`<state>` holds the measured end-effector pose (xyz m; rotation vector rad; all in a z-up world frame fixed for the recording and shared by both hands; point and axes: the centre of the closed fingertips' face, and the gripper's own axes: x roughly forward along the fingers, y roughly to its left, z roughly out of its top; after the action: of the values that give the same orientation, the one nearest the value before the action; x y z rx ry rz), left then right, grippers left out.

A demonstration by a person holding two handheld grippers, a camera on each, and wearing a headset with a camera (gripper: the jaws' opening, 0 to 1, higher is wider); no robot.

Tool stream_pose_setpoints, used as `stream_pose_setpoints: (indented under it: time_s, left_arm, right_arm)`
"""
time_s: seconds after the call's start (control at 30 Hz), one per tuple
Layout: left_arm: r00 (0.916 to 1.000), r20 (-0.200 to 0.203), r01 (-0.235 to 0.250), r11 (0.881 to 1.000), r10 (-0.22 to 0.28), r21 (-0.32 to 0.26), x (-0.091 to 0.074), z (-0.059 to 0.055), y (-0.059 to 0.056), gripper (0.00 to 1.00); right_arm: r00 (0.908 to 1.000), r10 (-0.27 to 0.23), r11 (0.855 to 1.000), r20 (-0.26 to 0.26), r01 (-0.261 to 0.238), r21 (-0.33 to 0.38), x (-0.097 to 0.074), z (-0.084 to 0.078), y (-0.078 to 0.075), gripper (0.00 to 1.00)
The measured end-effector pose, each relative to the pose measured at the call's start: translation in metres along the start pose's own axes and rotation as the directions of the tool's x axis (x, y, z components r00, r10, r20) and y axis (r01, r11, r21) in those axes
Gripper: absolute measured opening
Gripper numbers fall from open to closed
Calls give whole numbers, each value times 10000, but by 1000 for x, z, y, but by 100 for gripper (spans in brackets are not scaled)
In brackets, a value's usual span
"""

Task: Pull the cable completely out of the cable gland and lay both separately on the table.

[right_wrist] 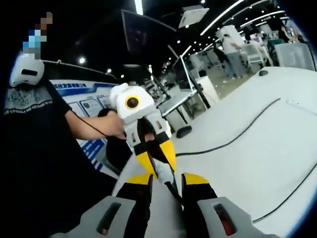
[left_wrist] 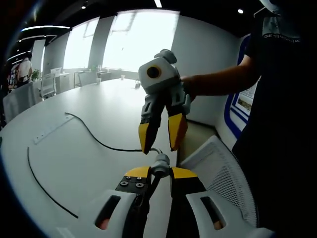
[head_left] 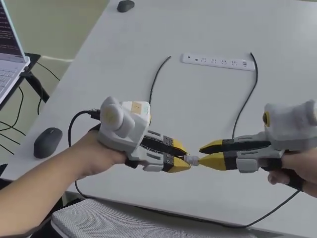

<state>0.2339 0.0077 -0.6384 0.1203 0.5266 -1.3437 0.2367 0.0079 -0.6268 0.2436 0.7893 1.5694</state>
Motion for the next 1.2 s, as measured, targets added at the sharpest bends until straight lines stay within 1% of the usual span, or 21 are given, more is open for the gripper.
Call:
stream_pose_setpoints:
  time_s: [0.07, 0.13, 0.2, 0.3, 0.33, 0.4, 0.47, 0.7, 0.83, 0.9, 0.93, 0.97, 1.03, 1.13, 1.17, 1.2]
  left_arm:
    - [10000, 40, -4, 10000, 3, 78, 0, 1, 0, 15]
    - [10000, 60, -11, 9998, 10, 184, 0, 1, 0, 15]
    - [10000, 57, 16, 9997, -17, 246, 0, 1, -1, 15]
    - [10000, 13, 34, 9994, -34, 336, -1, 0, -1, 15]
    - [10000, 7, 33, 9994, -33, 345, -1, 0, -1, 15]
    - [10000, 3, 21, 9992, -22, 397, -1, 0, -1, 15]
    - [10000, -23, 32, 9993, -32, 382, -1, 0, -2, 15]
    - [9999, -83, 90, 9993, -87, 368, 0, -2, -2, 15]
    - [9996, -194, 189, 9994, -183, 295, 1, -4, -4, 15]
    - [9995, -252, 184, 9992, -175, 343, 1, -6, -4, 15]
    - [9996, -239, 181, 9995, -174, 276, 1, -6, -3, 15]
    - [9996, -220, 167, 9996, -163, 223, 0, -6, -3, 15]
    - [9997, -181, 135, 9998, -133, 144, -1, -5, -1, 15]
    - [9999, -106, 110, 9999, -111, -81, -3, -4, 0, 15]
    - [9999, -82, 117, 9999, -118, -127, -3, -4, 0, 15]
    - [9999, -73, 138, 9995, -140, -280, -3, -5, 0, 15]
  right_arm:
    - [9999, 124, 9999, -66, -123, 114, 3, -2, 1, 21]
    - [9995, 184, 9995, -251, -177, 272, 6, -6, 0, 23]
    - [9994, 202, 9994, -298, -193, 278, 9, -9, -1, 22]
    - [9978, 508, 9966, -428, -479, 668, 12, -13, 2, 19]
    - [9978, 482, 9968, -465, -450, 667, 13, -14, 1, 18]
    - [9980, 471, 9969, -432, -443, 644, 13, -14, 0, 17]
    - [9977, 608, 9955, -304, -584, 747, 14, -13, 2, 16]
    - [9969, 725, 9950, -292, -703, 704, 14, -15, 5, 12]
    - [9951, 864, 9957, -476, -846, 374, 15, -18, 9, 8]
    - [9955, 783, 9964, -525, -765, 362, 16, -18, 8, 8]
    - [9958, 754, 9969, -517, -740, 282, 16, -18, 8, 8]
    - [9965, 704, 9975, -448, -703, 36, 16, -17, 7, 8]
    - [9972, 626, 9980, -398, -629, -63, 16, -16, 7, 8]
    - [9988, 263, 9927, -407, -309, -1167, 16, -13, 5, 8]
    - [9988, 192, 9902, -454, -253, -1375, 17, -13, 5, 8]
    - [9984, 59, 9839, -566, -159, -1779, 17, -13, 6, 8]
